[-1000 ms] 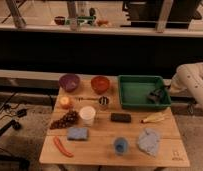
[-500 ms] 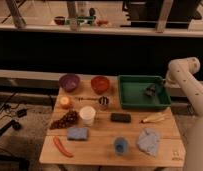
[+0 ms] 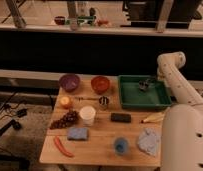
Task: Wipe tray with brush
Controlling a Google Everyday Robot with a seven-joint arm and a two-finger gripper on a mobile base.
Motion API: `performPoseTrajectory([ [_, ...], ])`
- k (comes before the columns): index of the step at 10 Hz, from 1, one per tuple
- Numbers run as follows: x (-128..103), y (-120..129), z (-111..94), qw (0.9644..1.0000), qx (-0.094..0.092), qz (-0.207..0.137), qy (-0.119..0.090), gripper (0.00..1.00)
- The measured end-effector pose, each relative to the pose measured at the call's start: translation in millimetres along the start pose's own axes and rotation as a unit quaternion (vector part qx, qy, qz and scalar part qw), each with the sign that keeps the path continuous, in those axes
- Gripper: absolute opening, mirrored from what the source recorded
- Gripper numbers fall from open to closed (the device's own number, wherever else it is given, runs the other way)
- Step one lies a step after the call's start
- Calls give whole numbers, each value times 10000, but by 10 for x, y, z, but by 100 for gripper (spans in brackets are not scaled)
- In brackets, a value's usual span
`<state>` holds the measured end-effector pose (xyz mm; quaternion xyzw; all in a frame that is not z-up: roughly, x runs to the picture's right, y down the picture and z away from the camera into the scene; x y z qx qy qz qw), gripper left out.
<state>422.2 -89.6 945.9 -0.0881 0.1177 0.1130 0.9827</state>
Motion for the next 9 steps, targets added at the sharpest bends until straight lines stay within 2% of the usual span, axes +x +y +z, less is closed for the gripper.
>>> performPoseTrajectory([
  [3,-226,98,-24,9998,-52,-124,-167,0],
  [5,-397,414,-157,9987,-170,-198,-445,0],
  [9,-380,797,-445,9964,-295,-268,-751,0],
])
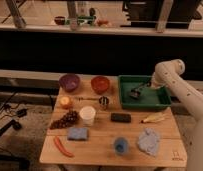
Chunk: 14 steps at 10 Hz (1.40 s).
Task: Wipe tray with brush
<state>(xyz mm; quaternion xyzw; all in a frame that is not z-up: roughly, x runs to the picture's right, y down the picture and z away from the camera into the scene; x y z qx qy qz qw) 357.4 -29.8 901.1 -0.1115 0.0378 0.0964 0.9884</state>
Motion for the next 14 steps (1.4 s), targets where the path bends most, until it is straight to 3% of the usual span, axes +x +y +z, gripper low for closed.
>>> performPoseTrajectory([
  [4,287,56,-214,9999,81,115,78,0],
  [9,872,-84,-223,9975,164,444,534,0],
  [14,761,-530,46,9955,220,403,830,0],
])
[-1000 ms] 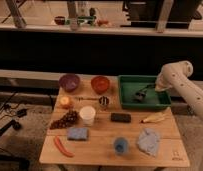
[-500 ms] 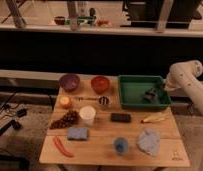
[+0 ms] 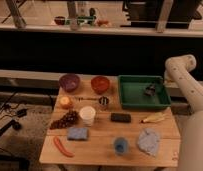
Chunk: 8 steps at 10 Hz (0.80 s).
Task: Wipe tray with brush
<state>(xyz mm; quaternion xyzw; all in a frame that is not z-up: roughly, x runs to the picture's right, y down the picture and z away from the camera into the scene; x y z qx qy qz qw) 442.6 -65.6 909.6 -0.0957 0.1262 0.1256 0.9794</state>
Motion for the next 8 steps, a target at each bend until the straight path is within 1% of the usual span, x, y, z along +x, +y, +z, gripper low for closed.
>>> performPoseTrajectory([
  [2,-206,-198,143,10000,13,-63,73,0],
  [4,-362,-273,218,9999,15,-124,75,0],
  [6,-545,-170,208,9997,-21,-229,-42,0],
  [7,-635,-60,170,9995,-55,-270,-157,0],
  [8,-665,102,105,9990,-115,-300,-296,0],
])
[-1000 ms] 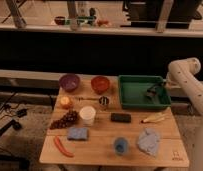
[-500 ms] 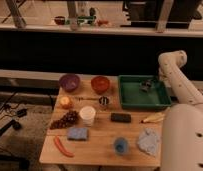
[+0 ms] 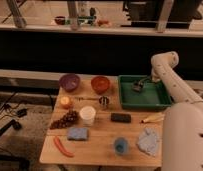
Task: Wipe tray with brush
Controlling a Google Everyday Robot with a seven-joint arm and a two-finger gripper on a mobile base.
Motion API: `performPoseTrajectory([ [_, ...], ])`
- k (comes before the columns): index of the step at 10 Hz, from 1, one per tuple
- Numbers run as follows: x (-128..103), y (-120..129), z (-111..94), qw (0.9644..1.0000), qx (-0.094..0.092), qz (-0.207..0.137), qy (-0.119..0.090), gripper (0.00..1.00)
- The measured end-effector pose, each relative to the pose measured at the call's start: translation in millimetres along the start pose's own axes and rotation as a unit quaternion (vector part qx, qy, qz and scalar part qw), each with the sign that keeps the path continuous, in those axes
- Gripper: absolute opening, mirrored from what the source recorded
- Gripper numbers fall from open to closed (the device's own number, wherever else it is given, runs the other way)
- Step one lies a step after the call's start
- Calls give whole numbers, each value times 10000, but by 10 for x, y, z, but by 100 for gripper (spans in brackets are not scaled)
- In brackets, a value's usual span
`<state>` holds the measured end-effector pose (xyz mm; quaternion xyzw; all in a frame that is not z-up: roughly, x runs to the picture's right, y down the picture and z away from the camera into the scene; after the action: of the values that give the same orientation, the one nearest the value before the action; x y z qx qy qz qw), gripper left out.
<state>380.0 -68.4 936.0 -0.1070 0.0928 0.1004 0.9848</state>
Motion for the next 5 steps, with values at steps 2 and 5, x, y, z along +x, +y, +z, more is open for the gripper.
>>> performPoseTrajectory([
  [2,-5,231,-118,9998,-73,-17,-178,0],
  [5,55,550,-376,9991,-132,-11,-399,0],
])
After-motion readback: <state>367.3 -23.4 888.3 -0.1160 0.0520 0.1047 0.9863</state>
